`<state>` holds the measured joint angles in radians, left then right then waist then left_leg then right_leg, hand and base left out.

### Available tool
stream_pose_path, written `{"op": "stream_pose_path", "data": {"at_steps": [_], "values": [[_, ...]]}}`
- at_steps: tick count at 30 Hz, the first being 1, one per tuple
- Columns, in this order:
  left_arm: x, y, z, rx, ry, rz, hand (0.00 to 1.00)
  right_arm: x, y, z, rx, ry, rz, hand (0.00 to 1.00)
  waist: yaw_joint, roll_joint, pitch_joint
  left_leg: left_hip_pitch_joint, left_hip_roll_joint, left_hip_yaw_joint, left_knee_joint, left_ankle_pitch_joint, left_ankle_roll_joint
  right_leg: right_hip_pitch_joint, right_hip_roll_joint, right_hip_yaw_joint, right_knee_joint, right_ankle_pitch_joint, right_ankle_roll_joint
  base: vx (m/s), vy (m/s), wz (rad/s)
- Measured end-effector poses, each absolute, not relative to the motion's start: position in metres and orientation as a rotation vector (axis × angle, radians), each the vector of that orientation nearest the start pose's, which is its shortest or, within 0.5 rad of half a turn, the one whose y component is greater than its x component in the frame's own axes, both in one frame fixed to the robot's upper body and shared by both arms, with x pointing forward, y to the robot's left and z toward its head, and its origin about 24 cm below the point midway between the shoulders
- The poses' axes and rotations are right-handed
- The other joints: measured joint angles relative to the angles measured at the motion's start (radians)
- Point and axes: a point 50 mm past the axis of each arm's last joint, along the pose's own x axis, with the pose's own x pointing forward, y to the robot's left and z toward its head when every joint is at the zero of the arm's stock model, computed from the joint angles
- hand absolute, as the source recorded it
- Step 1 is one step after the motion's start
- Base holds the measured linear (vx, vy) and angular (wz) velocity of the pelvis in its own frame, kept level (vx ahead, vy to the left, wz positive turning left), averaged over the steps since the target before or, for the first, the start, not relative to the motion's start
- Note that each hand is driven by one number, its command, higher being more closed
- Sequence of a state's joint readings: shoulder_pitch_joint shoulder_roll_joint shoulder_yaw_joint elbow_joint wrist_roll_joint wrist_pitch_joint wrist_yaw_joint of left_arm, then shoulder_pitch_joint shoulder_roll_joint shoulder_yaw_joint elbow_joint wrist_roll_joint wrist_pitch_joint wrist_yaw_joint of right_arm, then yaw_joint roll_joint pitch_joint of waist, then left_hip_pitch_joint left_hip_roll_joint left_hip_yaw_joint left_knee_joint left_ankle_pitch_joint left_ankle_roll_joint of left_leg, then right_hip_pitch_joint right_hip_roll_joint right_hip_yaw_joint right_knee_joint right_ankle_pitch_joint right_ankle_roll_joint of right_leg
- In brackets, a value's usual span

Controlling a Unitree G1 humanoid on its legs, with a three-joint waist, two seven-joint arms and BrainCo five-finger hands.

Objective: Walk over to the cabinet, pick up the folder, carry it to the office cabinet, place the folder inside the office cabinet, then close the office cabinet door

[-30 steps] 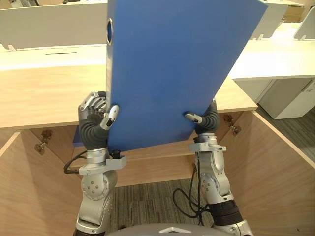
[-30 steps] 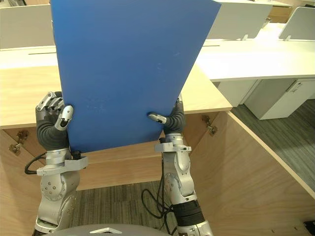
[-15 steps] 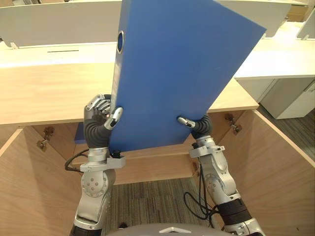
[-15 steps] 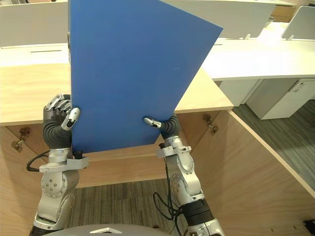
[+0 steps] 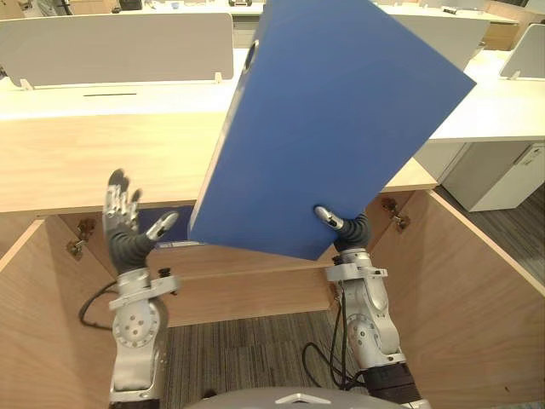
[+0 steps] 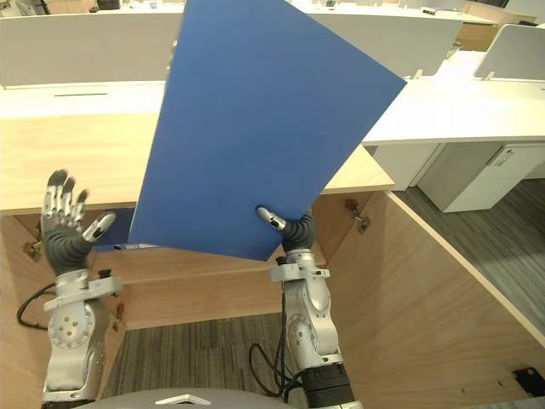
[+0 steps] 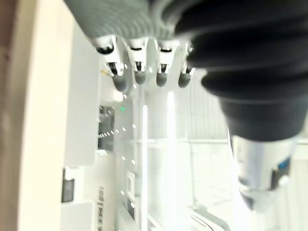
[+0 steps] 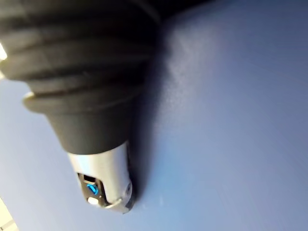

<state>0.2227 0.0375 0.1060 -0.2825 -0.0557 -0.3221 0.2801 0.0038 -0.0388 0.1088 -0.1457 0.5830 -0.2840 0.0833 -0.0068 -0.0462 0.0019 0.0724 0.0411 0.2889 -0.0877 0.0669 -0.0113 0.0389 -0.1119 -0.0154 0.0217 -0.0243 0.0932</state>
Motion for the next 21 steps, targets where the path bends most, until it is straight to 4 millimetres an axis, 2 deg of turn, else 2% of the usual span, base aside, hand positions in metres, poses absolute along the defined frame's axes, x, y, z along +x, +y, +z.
{"op": "stream_pose_path", "data": {"at_steps": [4,8,11,14,16,17,19,21], "values": [[0.185,0.224,0.066,-0.005,-0.27,0.524,0.0,0.239,-0.15,0.102,0.553,-0.436,0.095,1.0,0.008,0.001,-0.001,-0.005,-0.001,-0.01,0.0,-0.001,-0.001,0.0,-0.001,-0.007,-0.002,0.001,-0.002,0.01,0.007,0.07],[0.176,0.233,0.04,-0.043,-0.141,0.582,0.0,0.237,-0.152,0.107,0.523,-0.459,0.069,1.0,0.007,0.005,-0.003,-0.01,-0.001,-0.014,0.0,0.003,0.004,0.001,-0.001,-0.016,-0.007,0.004,0.003,0.02,-0.003,0.03],[0.169,0.235,0.012,-0.064,0.004,0.586,0.0,0.237,-0.153,0.107,0.495,-0.456,0.049,1.0,0.007,0.005,-0.003,-0.012,-0.001,-0.016,0.0,0.003,0.004,0.001,-0.001,-0.019,-0.009,0.004,0.004,0.0,0.0,0.0],[0.158,0.236,-0.025,-0.064,0.188,0.577,0.0,0.237,-0.153,0.107,0.471,-0.455,0.047,1.0,0.007,0.005,-0.003,-0.014,-0.001,-0.016,0.0,0.002,0.004,0.001,-0.001,-0.02,-0.011,0.003,0.004,0.0,0.0,0.0],[0.142,0.238,-0.06,-0.06,0.38,0.584,0.0,0.237,-0.149,0.107,0.459,-0.451,0.064,1.0,0.006,0.006,-0.003,-0.014,0.0,-0.015,0.0,-0.002,-0.001,0.0,-0.001,-0.019,-0.011,-0.001,-0.002,0.0,0.0,0.0],[0.138,0.238,-0.068,-0.059,0.425,0.589,0.0,0.237,-0.148,0.107,0.459,-0.45,0.068,1.0,0.006,0.006,-0.003,-0.015,0.0,-0.015,0.0,-0.003,-0.003,-0.001,0.0,-0.019,-0.011,-0.001,-0.002,0.0,0.0,0.0],[0.115,0.239,-0.101,-0.03,0.621,0.587,0.0,0.237,-0.146,0.107,0.445,-0.443,0.088,1.0,0.005,0.006,-0.004,-0.017,0.004,-0.014,0.0,-0.007,-0.01,-0.003,0.001,-0.014,-0.013,-0.001,-0.003,0.0,0.0,0.0],[0.096,0.242,-0.119,-0.015,0.752,0.584,0.0,0.236,-0.141,0.107,0.408,-0.437,0.112,1.0,0.005,0.006,-0.004,-0.019,0.007,-0.011,0.0,-0.008,-0.011,-0.006,0.004,-0.01,-0.014,0.0,-0.004,0.0,-0.006,-0.05]]}}
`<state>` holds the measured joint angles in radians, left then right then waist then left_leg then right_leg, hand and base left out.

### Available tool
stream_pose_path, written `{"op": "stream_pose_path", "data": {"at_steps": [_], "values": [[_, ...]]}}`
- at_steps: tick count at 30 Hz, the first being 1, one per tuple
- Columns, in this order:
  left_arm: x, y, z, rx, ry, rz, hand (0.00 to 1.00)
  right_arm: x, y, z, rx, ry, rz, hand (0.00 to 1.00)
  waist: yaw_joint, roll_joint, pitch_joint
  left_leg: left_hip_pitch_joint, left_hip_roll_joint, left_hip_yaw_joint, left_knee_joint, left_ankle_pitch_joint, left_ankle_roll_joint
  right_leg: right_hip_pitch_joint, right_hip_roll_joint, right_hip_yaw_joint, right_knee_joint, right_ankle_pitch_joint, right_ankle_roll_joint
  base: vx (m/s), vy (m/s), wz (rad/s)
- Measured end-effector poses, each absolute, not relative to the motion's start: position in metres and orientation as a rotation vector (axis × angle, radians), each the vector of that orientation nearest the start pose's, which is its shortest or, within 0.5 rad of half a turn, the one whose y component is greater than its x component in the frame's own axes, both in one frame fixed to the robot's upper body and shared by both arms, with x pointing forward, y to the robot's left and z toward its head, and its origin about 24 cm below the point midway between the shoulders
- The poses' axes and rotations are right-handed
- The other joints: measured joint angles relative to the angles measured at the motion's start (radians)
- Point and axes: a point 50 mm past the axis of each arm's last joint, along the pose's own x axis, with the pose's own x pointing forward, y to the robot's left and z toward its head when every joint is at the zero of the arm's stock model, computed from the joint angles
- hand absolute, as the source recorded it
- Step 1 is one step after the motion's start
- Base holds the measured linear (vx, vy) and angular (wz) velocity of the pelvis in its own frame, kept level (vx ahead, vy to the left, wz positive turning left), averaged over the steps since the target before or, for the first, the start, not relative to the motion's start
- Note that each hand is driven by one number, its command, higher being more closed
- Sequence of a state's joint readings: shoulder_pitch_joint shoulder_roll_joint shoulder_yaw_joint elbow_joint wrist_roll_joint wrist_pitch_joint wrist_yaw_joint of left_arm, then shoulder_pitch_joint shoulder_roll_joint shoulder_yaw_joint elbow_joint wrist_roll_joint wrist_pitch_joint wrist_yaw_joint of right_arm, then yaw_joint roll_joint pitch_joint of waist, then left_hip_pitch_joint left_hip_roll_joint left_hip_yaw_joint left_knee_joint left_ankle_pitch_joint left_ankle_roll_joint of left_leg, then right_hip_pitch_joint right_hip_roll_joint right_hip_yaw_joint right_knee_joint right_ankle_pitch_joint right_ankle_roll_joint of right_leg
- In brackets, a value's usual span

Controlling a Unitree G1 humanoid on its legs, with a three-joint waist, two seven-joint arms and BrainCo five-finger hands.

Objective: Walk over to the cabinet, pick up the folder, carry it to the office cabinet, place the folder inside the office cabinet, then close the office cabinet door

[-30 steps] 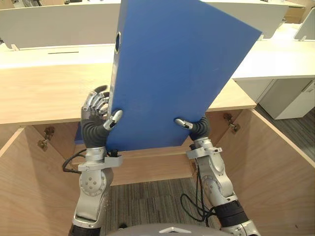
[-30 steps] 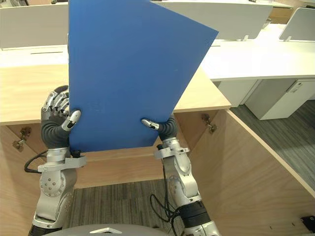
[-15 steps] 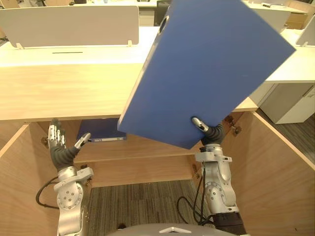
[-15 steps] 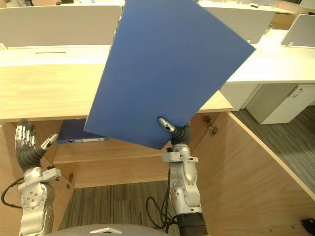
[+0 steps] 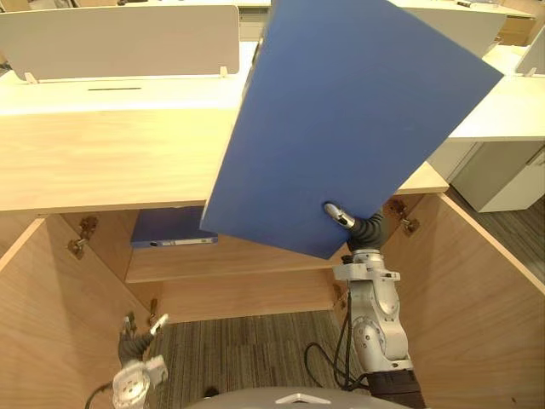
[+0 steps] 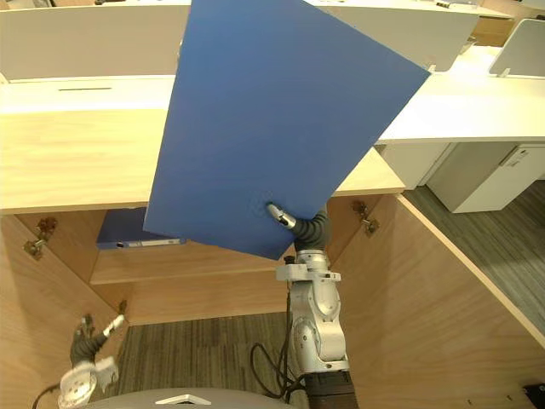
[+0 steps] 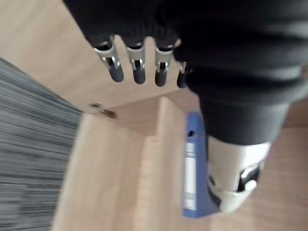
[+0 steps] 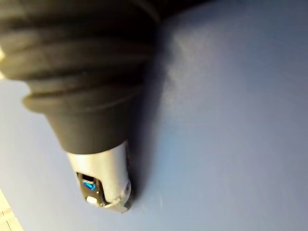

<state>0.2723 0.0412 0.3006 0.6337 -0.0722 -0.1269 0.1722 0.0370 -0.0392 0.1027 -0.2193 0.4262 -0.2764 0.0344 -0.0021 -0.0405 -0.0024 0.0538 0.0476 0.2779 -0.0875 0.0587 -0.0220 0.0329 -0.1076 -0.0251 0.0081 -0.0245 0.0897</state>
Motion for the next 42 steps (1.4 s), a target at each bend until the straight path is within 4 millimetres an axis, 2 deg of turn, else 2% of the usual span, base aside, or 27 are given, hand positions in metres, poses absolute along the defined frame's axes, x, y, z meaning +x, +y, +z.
{"op": "stream_pose_path", "data": {"at_steps": [3,7,11,13,15,16,17,18,20,21,22,23,25,28,31,32,35,38,42], "values": [[0.072,0.245,-0.136,-0.012,0.893,0.604,0.0,0.235,-0.133,0.106,0.345,-0.424,0.165,1.0,0.001,-0.001,-0.001,0.0,0.003,0.007,0.0,-0.004,-0.005,-0.003,0.003,0.009,-0.003,0.002,-0.001,0.01,-0.006,-0.08],[0.057,0.246,-0.145,0.026,0.992,0.588,0.0,0.234,-0.124,0.103,0.258,-0.407,0.223,1.0,0.003,-0.003,-0.001,0.0,0.004,0.009,0.0,-0.005,-0.004,-0.001,0.007,0.01,-0.01,0.007,0.003,0.01,-0.003,-0.03],[0.053,0.244,-0.151,0.033,1.048,0.571,0.0,0.236,-0.114,0.087,0.156,-0.335,0.275,1.0,0.007,-0.005,0.001,-0.003,0.004,0.009,0.0,-0.009,-0.005,-0.001,0.007,0.011,-0.018,0.011,0.005,0.0,0.0,0.0],[0.052,0.245,-0.153,0.036,1.067,0.568,0.0,0.236,-0.105,0.078,0.052,-0.292,0.341,1.0,0.01,-0.006,0.009,-0.009,0.004,0.009,0.0,-0.011,-0.005,-0.007,0.007,0.012,-0.019,0.011,0.004,0.0,0.0,0.0],[0.052,0.244,-0.153,0.038,1.07,0.564,0.0,0.237,-0.098,0.074,-0.011,-0.279,0.39,1.0,0.011,0.001,0.015,-0.02,0.003,0.01,0.0,-0.011,-0.005,-0.02,0.007,0.013,-0.018,0.011,0.004,0.0,-0.001,-0.02],[0.055,0.243,-0.154,0.047,1.075,0.55,0.0,0.239,-0.092,0.074,-0.054,-0.278,0.429,1.0,0.015,-0.004,0.025,-0.023,0.003,0.012,0.001,-0.011,-0.004,-0.025,0.007,0.016,-0.017,0.013,0.004,0.0,0.0,-0.07],[0.056,0.243,-0.154,0.055,1.078,0.538,0.0,0.241,-0.089,0.073,-0.074,-0.276,0.449,1.0,0.015,0.004,0.036,-0.029,0.004,0.017,0.002,-0.011,-0.005,-0.035,0.007,0.021,-0.015,0.014,0.003,-0.02,0.011,-0.19],[0.062,0.241,-0.154,0.058,1.067,0.524,0.0,0.242,-0.082,0.076,-0.116,-0.289,0.486,1.0,0.023,-0.001,0.047,-0.045,0.005,0.026,0.007,-0.009,-0.003,-0.063,0.009,0.035,-0.003,0.018,0.003,-0.02,0.012,-0.22],[0.075,0.238,-0.153,0.072,1.04,0.493,0.0,0.246,-0.074,0.083,-0.171,-0.331,0.534,1.0,0.026,0.003,0.088,-0.087,0.004,0.028,0.015,0.002,0.009,-0.115,0.009,0.042,0.025,0.021,0.002,-0.04,0.012,-0.12],[0.093,0.238,-0.149,0.079,0.998,0.473,0.0,0.251,-0.07,0.089,-0.197,-0.358,0.553,1.0,0.026,-0.007,0.135,-0.146,0.011,0.026,0.086,-0.02,0.015,-0.156,0.007,0.045,0.055,0.021,0.001,-0.09,-0.001,0.01],[0.109,0.239,-0.145,0.089,0.957,0.455,0.0,0.258,-0.066,0.094,-0.235,-0.38,0.562,1.0,0.026,-0.004,0.18,-0.227,0.026,0.022,0.18,-0.053,0.022,-0.204,0.008,0.045,0.085,0.02,0.001,-0.09,-0.01,0.02],[0.117,0.238,-0.142,0.09,0.938,0.448,0.0,0.26,-0.065,0.096,-0.252,-0.391,0.564,1.0,0.026,0.001,0.2,-0.268,0.036,0.019,0.228,-0.068,0.026,-0.23,0.01,0.044,0.1,0.02,0.001,-0.12,-0.023,0.0],[0.141,0.237,-0.134,0.09,0.87,0.436,0.0,0.271,-0.066,0.103,-0.34,-0.424,0.548,1.0,0.027,0.025,0.286,-0.396,0.066,-0.02,0.38,-0.112,0.041,-0.322,0.023,0.041,0.18,0.007,-0.001,-0.14,-0.003,0.02],[0.164,0.236,-0.123,0.114,0.787,0.408,0.0,0.276,-0.07,0.11,-0.464,-0.476,0.507,1.0,0.031,0.029,0.356,-0.526,0.081,-0.051,0.502,-0.148,0.039,-0.462,0.026,0.036,0.343,-0.051,0.001,-0.17,0.019,0.12],[0.183,0.233,-0.108,0.123,0.694,0.391,0.0,0.277,-0.076,0.109,-0.535,-0.485,0.48,1.0,0.045,0.03,0.384,-0.634,0.094,-0.074,0.609,-0.188,0.034,-0.582,0.021,0.033,0.493,-0.114,-0.003,-0.18,-0.006,0.18],[0.193,0.231,-0.093,0.131,0.599,0.382,0.0,0.275,-0.077,0.112,-0.541,-0.501,0.464,1.0,0.047,0.034,0.394,-0.685,0.098,-0.088,0.654,-0.208,0.024,-0.63,0.013,0.017,0.549,-0.146,-0.014,-0.12,-0.019,0.21],[0.207,0.227,-0.057,0.131,0.389,0.351,0.0,0.269,-0.087,0.126,-0.54,-0.554,0.421,1.0,0.059,0.052,0.433,-0.783,0.116,-0.108,0.744,-0.238,0.023,-0.722,0.01,0.009,0.643,-0.18,-0.019,-0.13,-0.018,0.12],[0.209,0.226,-0.047,0.123,0.335,0.342,0.0,0.268,-0.095,0.141,-0.485,-0.596,0.376,1.0,0.064,0.061,0.44,-0.868,0.125,-0.113,0.814,-0.255,0.019,-0.811,0.009,0.011,0.722,-0.204,-0.024,-0.07,-0.016,-0.02],[0.217,0.219,-0.031,0.08,0.253,0.337,0.0,0.276,-0.121,0.157,-0.327,-0.603,0.236,1.0,0.083,0.063,0.442,-0.972,0.143,-0.125,0.925,-0.291,0.028,-0.913,0.009,0.011,0.838,-0.244,-0.019,-0.01,-0.019,-0.02]]}}
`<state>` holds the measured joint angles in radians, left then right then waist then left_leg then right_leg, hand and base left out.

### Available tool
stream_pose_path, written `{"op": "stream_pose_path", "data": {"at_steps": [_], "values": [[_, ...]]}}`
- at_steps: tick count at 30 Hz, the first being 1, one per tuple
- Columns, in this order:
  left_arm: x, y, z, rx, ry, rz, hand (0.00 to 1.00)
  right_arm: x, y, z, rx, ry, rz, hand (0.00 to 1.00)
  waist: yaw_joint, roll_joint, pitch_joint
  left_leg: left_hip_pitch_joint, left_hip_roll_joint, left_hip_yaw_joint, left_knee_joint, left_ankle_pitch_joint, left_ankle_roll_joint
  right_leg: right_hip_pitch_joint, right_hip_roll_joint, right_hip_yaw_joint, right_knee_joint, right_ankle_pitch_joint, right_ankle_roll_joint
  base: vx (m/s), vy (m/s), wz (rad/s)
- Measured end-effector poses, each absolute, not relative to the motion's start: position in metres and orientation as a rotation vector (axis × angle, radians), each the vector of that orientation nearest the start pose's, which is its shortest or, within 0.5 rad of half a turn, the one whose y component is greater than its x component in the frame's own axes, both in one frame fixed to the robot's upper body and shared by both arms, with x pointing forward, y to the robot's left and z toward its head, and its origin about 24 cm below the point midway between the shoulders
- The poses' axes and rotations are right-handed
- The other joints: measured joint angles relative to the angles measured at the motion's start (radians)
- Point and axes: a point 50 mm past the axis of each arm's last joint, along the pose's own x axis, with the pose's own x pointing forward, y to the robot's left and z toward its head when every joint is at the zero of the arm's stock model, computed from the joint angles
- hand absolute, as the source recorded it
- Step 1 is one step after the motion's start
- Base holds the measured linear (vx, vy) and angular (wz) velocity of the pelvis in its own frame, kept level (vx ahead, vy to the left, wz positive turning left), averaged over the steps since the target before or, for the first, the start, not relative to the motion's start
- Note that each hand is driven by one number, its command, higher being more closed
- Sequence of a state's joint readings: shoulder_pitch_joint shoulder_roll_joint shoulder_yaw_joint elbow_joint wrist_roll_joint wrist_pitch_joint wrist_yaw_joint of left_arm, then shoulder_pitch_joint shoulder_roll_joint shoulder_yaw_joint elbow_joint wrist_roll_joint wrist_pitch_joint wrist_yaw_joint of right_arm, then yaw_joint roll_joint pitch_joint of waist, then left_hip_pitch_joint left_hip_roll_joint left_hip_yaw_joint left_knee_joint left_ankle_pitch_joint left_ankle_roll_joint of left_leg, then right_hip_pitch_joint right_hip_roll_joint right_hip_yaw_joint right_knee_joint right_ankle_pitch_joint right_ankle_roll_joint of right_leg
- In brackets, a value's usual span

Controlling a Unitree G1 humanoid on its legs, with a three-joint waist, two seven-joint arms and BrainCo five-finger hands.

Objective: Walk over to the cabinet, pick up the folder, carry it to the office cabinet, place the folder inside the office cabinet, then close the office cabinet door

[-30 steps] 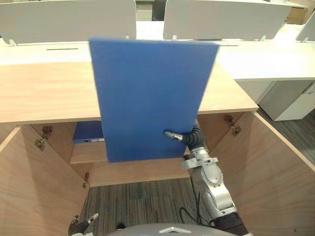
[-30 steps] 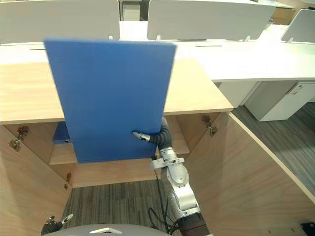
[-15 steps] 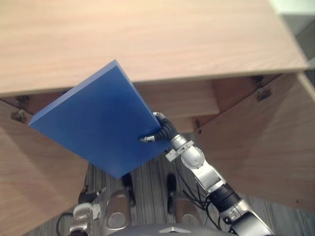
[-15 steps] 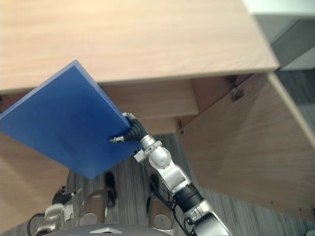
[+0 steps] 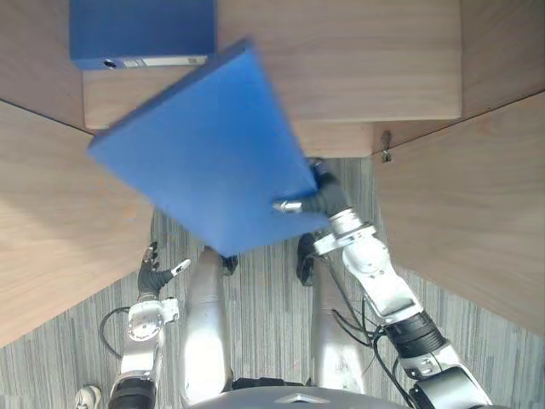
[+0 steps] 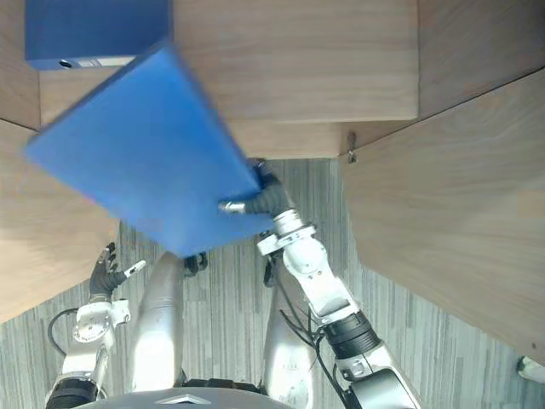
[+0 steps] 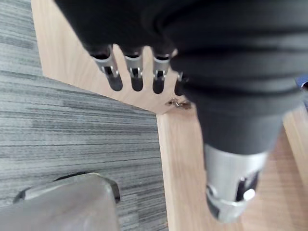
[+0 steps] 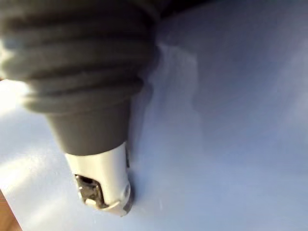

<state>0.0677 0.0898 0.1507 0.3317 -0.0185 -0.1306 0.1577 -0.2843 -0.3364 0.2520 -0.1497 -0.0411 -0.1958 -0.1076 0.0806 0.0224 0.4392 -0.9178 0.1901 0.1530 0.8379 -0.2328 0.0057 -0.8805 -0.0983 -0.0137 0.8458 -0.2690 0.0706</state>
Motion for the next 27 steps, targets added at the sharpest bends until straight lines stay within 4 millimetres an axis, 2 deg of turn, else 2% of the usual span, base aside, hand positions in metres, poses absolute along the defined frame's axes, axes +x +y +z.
{"op": "stream_pose_path", "data": {"at_steps": [5,7,10,18,27], "values": [[0.23,0.215,-0.015,0.045,0.175,0.32,0.0,0.286,-0.139,0.185,-0.152,-0.673,0.131,1.0,0.009,0.003,0.014,-0.105,0.009,-0.022,0.099,-0.031,0.0,-0.106,-0.001,0.0,0.117,-0.053,-0.005,0.04,-0.067,0.04],[0.24,0.211,-0.009,0.034,0.149,0.308,0.0,0.29,-0.142,0.208,-0.093,-0.746,0.107,1.0,0.006,0.004,0.04,-0.138,0.011,-0.032,0.125,-0.035,-0.003,-0.141,-0.001,0.0,0.155,-0.067,-0.011,0.02,-0.087,0.05],[0.249,0.207,-0.008,0.008,0.143,0.3,0.0,0.295,-0.151,0.231,-0.003,-0.822,0.05,1.0,0.009,0.006,0.058,-0.173,0.013,-0.045,0.145,-0.034,-0.004,-0.175,0.0,-0.007,0.187,-0.077,-0.015,0.0,-0.097,0.06],[0.261,0.202,-0.003,-0.032,0.124,0.3,0.0,0.322,-0.168,0.256,0.269,-0.818,-0.065,1.0,0.01,0.006,0.06,-0.218,0.014,-0.071,0.154,-0.027,-0.016,-0.208,-0.001,-0.032,0.204,-0.085,-0.025,-0.01,-0.079,0.05],[0.266,0.199,-0.004,-0.063,0.134,0.312,0.0,0.351,-0.164,0.295,0.471,-0.787,-0.067,1.0,0.009,0.006,0.058,-0.218,0.014,-0.077,0.129,-0.011,-0.021,-0.206,0.0,-0.045,0.185,-0.082,-0.032,0.0,-0.051,0.02]]}}
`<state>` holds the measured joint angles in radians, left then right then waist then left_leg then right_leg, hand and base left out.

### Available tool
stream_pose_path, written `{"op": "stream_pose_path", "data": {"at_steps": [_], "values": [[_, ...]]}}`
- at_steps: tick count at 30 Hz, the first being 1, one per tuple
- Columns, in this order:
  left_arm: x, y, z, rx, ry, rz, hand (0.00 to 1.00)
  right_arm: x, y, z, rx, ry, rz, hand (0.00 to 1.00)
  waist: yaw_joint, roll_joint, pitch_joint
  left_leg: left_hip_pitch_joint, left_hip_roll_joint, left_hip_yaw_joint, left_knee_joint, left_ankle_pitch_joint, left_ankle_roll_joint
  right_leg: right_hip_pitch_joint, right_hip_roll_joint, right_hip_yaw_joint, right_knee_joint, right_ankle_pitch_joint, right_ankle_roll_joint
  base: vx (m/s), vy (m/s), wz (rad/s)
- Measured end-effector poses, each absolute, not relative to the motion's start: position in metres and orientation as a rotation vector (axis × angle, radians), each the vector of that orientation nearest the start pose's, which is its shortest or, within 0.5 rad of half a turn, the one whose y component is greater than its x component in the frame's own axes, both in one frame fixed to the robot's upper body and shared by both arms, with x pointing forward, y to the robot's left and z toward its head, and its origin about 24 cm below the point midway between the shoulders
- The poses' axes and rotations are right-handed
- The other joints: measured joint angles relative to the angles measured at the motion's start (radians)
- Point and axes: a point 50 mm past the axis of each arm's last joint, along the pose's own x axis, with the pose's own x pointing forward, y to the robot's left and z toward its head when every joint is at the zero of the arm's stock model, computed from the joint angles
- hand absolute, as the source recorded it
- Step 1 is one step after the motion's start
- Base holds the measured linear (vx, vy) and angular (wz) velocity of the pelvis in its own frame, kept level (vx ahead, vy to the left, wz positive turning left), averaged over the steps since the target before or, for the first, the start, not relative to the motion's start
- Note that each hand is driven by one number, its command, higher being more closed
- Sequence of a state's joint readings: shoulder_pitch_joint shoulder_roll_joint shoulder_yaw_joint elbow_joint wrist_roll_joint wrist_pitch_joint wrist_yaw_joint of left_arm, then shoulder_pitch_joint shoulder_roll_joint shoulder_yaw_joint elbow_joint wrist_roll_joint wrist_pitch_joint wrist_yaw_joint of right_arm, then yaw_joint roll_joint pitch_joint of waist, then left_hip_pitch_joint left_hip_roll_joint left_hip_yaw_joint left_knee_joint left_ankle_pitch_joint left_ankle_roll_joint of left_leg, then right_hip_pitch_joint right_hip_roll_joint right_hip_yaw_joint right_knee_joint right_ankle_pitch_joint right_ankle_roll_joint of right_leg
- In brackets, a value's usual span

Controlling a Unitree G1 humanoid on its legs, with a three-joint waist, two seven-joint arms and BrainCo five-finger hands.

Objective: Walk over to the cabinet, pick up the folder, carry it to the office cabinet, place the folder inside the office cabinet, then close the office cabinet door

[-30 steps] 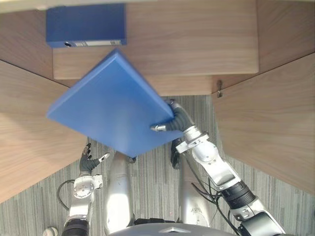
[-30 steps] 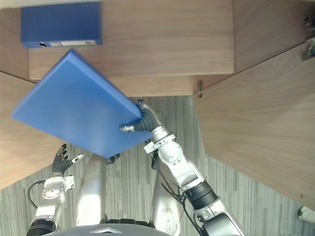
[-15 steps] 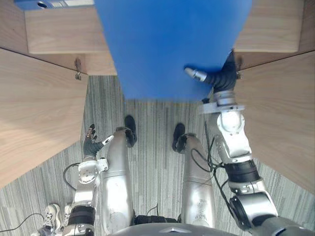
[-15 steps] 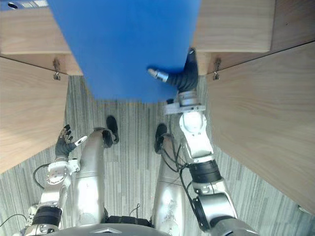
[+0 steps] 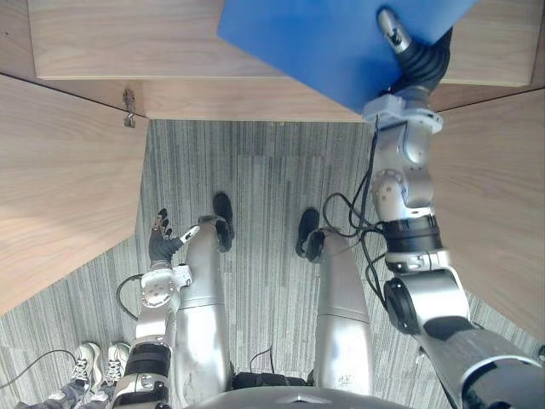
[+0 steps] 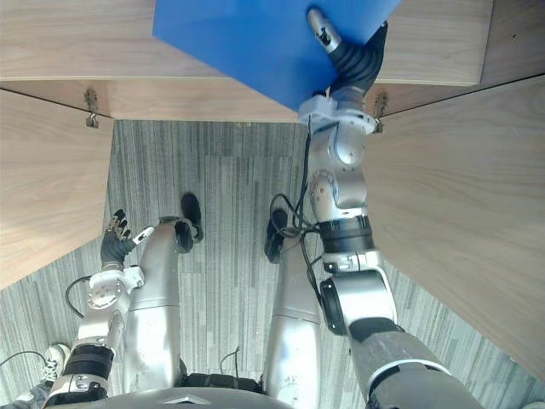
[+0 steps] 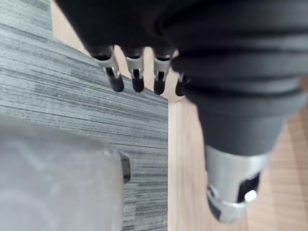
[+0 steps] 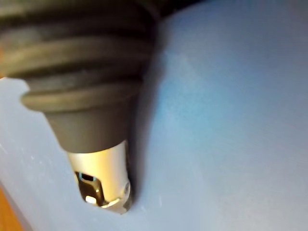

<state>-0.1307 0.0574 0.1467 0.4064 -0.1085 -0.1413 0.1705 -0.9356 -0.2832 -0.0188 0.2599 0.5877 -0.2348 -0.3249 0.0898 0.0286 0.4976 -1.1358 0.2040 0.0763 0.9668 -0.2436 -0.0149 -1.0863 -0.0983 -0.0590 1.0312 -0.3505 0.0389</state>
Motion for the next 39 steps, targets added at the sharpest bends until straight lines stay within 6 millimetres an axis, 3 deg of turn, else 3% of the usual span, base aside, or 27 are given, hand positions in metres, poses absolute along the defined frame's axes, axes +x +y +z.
{"op": "stream_pose_path", "data": {"at_steps": [6,10,19,20,27,39], "values": [[0.277,0.196,-0.001,-0.077,0.133,0.324,0.0,0.377,-0.163,0.303,0.666,-0.634,-0.124,1.0,-0.001,0.001,-0.002,-0.004,-0.004,-0.019,-0.033,0.024,-0.01,0.003,0.001,-0.023,-0.024,0.008,-0.013,-0.01,-0.047,0.06],[0.282,0.195,0.001,-0.102,0.129,0.341,0.0,0.383,-0.168,0.321,0.839,-0.603,-0.152,1.0,-0.002,0.002,-0.003,-0.01,-0.005,-0.032,-0.058,0.045,-0.016,0.003,0.002,-0.041,-0.04,0.016,-0.021,-0.01,-0.03,0.07],[0.283,0.19,-0.002,-0.129,0.149,0.363,0.0,0.387,-0.181,0.337,1.059,-0.567,-0.201,1.0,0.006,0.005,-0.013,-0.018,-0.015,-0.053,-0.116,0.093,-0.029,0.004,-0.002,-0.079,-0.076,0.032,-0.04,-0.02,-0.02,0.09],[0.283,0.19,-0.003,-0.129,0.15,0.368,0.0,0.387,-0.182,0.338,1.087,-0.56,-0.208,0.0,0.007,0.005,-0.013,-0.018,-0.016,-0.056,-0.121,0.098,-0.03,0.004,-0.002,-0.083,-0.077,0.034,-0.042,-0.01,-0.017,0.06],[0.283,0.181,-0.005,-0.126,0.162,0.345,0.0,0.392,-0.191,0.333,1.122,-0.513,-0.263,0.0,0.018,0.005,-0.05,-0.017,-0.023,-0.072,-0.189,0.143,-0.041,0.006,-0.003,-0.111,-0.119,0.054,-0.055,-0.02,-0.014,0.08],[0.276,0.163,-0.013,-0.11,0.195,0.27,0.0,0.396,-0.181,0.334,1.03,-0.485,-0.237,0.0,0.016,0.016,-0.071,0.045,-0.031,-0.047,-0.299,0.199,-0.039,0.047,-0.013,-0.116,-0.186,0.096,-0.059,-0.01,-0.002,0.04]]}}
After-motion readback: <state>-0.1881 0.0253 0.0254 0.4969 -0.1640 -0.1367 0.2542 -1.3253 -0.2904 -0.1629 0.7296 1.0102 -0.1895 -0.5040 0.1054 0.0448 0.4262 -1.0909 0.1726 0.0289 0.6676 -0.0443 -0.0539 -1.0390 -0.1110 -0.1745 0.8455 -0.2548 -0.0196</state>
